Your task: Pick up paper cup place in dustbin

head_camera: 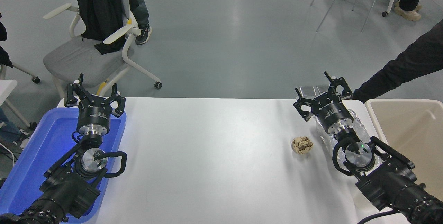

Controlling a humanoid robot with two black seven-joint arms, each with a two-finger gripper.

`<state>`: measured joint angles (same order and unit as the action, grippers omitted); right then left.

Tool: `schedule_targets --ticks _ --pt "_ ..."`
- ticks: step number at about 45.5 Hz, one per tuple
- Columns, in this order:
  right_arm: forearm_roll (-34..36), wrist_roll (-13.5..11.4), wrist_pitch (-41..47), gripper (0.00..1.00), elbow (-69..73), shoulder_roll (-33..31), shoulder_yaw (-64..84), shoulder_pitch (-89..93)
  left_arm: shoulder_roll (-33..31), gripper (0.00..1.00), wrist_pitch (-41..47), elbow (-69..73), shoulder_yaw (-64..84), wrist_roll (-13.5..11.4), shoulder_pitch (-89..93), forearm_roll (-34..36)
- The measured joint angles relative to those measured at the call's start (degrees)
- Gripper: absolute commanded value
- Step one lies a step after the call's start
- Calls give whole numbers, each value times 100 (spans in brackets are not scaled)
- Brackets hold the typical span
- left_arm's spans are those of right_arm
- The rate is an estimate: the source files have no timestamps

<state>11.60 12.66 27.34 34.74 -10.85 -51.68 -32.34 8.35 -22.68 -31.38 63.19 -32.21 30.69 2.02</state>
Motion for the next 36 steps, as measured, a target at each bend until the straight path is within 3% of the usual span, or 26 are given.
schedule_targets --ticks 17,36 --pt "-48 0 -8 100 10 0 4 -7 29 99 0 0 -53 0 16 -6" --pt "-690 -33 -242 100 247 -71 174 -355 43 99 0 1 -80 2 25 -9"
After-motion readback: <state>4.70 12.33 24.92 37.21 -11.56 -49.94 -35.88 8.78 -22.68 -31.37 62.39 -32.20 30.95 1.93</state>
